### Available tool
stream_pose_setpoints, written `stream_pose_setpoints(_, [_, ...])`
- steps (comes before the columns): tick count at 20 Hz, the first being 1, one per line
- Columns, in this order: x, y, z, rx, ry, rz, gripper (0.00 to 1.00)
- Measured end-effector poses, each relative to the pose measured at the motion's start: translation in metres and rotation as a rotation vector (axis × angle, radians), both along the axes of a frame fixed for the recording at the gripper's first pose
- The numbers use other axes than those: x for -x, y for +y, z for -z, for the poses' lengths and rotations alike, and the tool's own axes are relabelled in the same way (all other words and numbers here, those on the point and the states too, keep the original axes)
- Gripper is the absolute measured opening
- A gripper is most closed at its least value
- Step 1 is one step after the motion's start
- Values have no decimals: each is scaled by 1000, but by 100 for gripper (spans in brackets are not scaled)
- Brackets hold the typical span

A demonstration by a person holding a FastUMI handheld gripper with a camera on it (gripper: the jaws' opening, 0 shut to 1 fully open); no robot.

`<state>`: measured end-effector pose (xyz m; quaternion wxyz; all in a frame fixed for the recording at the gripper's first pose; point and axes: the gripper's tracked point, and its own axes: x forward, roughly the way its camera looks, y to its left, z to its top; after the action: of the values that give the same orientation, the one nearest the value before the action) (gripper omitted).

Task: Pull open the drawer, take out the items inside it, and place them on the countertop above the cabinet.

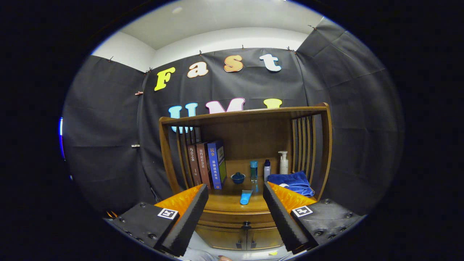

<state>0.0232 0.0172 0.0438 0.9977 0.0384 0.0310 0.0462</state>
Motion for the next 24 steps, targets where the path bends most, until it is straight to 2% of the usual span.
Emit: stream_pose_setpoints(24, [-2,-1,4,6,12,3,98])
